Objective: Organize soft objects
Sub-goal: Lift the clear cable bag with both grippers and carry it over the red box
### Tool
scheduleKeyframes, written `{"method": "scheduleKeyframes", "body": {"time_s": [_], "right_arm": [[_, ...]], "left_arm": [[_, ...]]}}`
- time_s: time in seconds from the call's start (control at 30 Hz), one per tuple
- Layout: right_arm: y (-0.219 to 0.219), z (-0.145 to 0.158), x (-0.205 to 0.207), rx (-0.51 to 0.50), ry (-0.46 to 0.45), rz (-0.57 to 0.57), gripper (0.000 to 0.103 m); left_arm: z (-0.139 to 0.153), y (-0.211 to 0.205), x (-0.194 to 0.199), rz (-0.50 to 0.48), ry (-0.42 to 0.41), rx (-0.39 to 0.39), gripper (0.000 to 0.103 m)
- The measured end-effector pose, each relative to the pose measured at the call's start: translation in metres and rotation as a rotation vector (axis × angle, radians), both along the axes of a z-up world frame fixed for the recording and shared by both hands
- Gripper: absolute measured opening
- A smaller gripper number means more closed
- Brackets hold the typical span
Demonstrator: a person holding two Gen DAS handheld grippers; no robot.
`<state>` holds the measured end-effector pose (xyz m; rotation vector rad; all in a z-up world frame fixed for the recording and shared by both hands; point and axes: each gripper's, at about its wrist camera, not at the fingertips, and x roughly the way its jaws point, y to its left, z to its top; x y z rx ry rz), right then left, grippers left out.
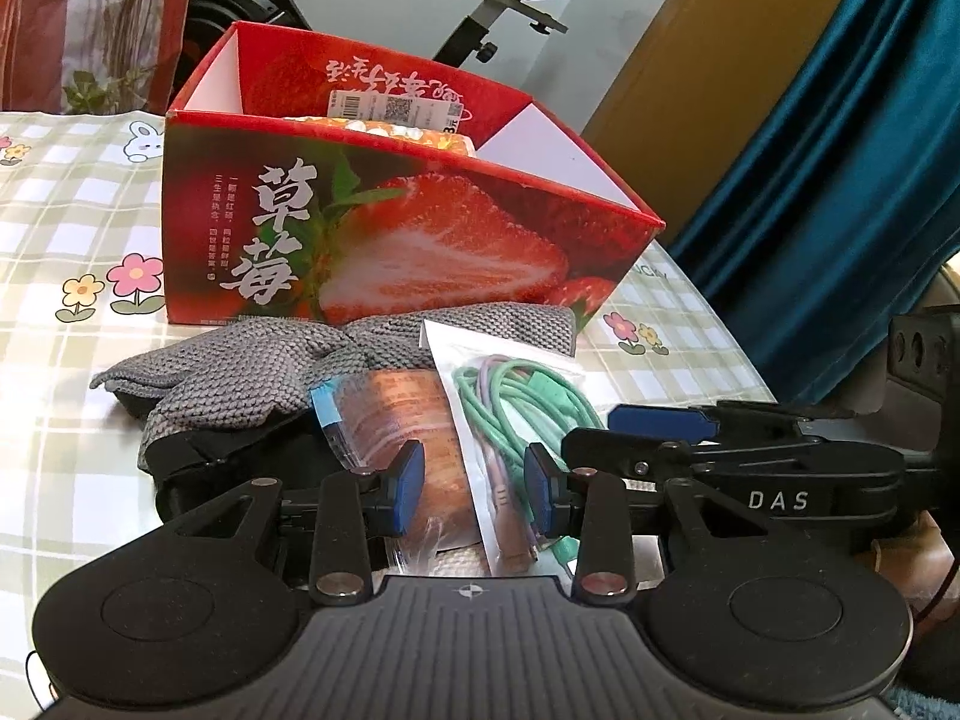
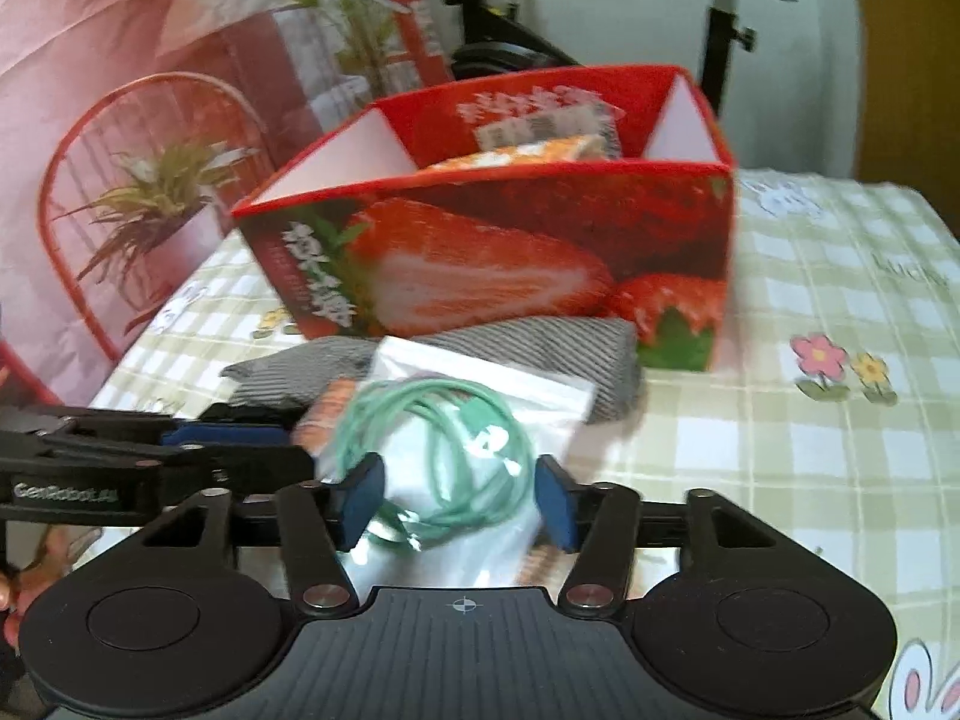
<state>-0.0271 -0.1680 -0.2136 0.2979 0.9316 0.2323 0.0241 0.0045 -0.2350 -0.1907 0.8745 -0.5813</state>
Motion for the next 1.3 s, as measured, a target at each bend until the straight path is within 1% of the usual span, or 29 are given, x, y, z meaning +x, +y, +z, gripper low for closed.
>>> {"method": "scheduleKeyframes", "body": {"time_s": [0.13, 0.2, 0.23, 0.3, 0.37, 0.53, 0.73, 0.93, 1.07, 1.17, 1.3], "right_arm": [[-0.011, -0.01, -0.001, 0.084, 0.042, -0.04, 0.057], [-0.012, -0.011, 0.0, 0.109, 0.043, -0.039, 0.052], [-0.012, -0.011, 0.0, 0.121, 0.042, -0.029, 0.052], [-0.007, -0.01, 0.001, 0.125, 0.037, -0.013, 0.044], [-0.001, -0.008, 0.003, 0.13, 0.029, 0.016, 0.043], [0.017, -0.003, 0.008, 0.095, 0.007, 0.079, 0.042], [0.021, -0.004, 0.015, 0.092, 0.011, 0.091, 0.044], [0.02, -0.009, 0.014, 0.107, 0.026, 0.09, 0.045], [0.017, -0.012, 0.016, 0.129, 0.034, 0.085, 0.046], [0.016, -0.014, 0.014, 0.147, 0.036, 0.08, 0.045], [0.018, -0.013, 0.012, 0.14, 0.025, 0.084, 0.044]], "left_arm": [[0.001, -0.003, 0.001, -0.005, -0.002, 0.002, 0.039], [0.001, -0.004, 0.001, -0.01, -0.003, 0.0, 0.039], [0.001, -0.003, 0.001, -0.011, -0.003, 0.001, 0.039], [0.001, -0.002, 0.001, -0.009, 0.001, -0.003, 0.039], [0.0, -0.001, 0.001, -0.001, 0.004, -0.003, 0.039], [-0.002, 0.011, 0.001, 0.048, 0.027, -0.014, 0.039], [-0.004, 0.02, 0.002, 0.08, 0.046, -0.025, 0.039], [-0.01, 0.018, 0.003, 0.055, 0.069, -0.047, 0.04], [-0.013, 0.015, 0.003, 0.047, 0.071, -0.05, 0.04], [-0.013, 0.015, 0.002, 0.049, 0.066, -0.049, 0.04], [-0.009, 0.014, 0.001, 0.042, 0.045, -0.03, 0.037]]}}
